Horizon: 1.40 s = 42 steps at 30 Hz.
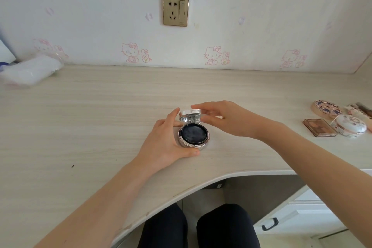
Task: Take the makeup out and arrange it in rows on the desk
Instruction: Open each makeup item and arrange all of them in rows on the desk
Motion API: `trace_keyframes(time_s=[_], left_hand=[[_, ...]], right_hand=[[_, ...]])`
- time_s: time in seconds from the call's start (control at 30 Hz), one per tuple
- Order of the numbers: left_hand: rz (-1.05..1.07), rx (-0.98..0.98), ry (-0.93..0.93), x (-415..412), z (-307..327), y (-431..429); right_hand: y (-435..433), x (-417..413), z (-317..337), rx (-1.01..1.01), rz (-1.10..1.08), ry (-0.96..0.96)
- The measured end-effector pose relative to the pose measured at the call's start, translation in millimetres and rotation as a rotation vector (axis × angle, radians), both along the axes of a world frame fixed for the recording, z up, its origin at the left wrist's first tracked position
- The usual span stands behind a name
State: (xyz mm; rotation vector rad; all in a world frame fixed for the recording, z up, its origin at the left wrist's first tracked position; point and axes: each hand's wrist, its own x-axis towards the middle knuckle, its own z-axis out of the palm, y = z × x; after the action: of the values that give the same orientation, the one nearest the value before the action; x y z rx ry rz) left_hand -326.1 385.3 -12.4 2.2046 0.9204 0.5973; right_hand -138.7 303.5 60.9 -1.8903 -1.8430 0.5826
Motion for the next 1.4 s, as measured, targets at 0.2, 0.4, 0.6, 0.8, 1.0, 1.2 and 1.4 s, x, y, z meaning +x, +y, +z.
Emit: trace_keyframes(time_s=[0.2,0.4,0.6,0.8,1.0,1.2,1.4], left_hand=[[-0.011,-0.017,-0.002,-2.8,2.1,-0.4],[0.010,-0.058,-0.041,-6.5,3.0,4.0],[0.016,-0.064,-0.064,-10.6,0.8,2.6],[0.040,0.000,-0.059,-5.7,-0.8,3.0],[0.013,0.045,-0.028,5.7,4.2,20.0],[0.017,0.043,-0.042,20.1,7.1,54.1],[0.035,0.037,0.000,37.7,7.4,101.1]], right_hand=[[-16.4,-1.8,-27.2,0.107,-0.151,0.017],[-37.0,-16.8,-60.3,0.163,-0.291,-0.024],[-39.7,-34.0,-71.3,0.259,-0.287,-0.043],[-31.0,-36.6,-73.7,0.387,-0.234,-0.051],[-0.9,-22.8,-72.2,0.323,-0.205,-0.091],[43.3,-7.9,-67.2,0.279,-0.196,-0.132],[92.7,7.5,-65.3,0.251,-0.194,-0.161]])
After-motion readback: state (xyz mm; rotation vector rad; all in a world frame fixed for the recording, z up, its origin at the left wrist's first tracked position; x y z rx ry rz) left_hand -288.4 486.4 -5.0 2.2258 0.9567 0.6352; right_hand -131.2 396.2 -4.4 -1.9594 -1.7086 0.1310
